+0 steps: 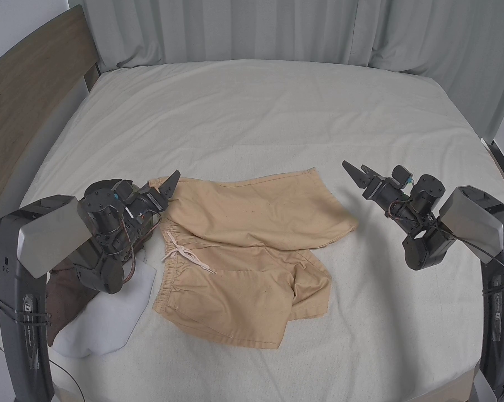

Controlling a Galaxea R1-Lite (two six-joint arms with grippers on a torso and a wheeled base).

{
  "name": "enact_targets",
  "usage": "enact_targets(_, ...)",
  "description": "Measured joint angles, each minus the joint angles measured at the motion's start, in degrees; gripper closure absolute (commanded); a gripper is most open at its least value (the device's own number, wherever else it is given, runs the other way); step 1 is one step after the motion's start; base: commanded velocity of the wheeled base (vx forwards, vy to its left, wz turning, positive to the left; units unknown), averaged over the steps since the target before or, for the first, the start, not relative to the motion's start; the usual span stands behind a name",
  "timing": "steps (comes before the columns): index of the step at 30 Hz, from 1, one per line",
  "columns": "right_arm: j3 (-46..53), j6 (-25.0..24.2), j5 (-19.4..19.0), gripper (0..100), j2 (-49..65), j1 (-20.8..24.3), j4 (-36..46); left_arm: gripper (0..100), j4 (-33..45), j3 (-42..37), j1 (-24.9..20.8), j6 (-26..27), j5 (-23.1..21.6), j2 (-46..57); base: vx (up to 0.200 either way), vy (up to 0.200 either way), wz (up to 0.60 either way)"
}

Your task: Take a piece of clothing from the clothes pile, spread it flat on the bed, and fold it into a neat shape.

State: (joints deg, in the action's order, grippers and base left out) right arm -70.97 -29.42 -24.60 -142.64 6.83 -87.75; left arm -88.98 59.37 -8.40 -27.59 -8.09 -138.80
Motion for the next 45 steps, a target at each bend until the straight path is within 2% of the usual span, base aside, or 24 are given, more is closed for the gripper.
enact_targets(8,13.23,-0.11,-0.41,0,5.51,0.17,-0.57,0,0.00,-3.54,0.05,-0.05,0.29,0.90,0.000,0.000,0.00)
enact_targets(15,26.66,0.11,-0.90,0,12.85,1.71,-0.72,0,0.02,-15.88,0.35,0.22,-1.84,6.19,0.000,0.000,0.00)
enact_targets(19,35.39,0.57,-0.93,0,18.03,3.21,-0.68,0,-0.04,-24.75,1.13,0.99,-5.73,11.96,0.000,0.000,0.00)
enact_targets(23,42.86,1.19,-0.99,0,22.77,4.55,-0.66,0,0.00,-33.57,2.47,3.25,-14.54,17.99,0.000,0.000,0.00)
enact_targets(27,47.69,2.35,-0.94,0,26.10,5.73,-0.66,0,-0.02,-39.67,3.47,6.02,-19.19,23.50,0.000,0.000,0.00)
enact_targets(34,51.21,3.19,-1.01,0,28.61,6.92,-0.57,0,0.05,-42.47,4.07,8.33,-20.29,27.53,0.000,0.000,0.00)
enact_targets(45,53.66,3.23,-0.85,0,28.50,8.46,-0.55,0,0.02,-43.47,3.30,12.84,-20.48,27.78,0.000,0.000,0.00)
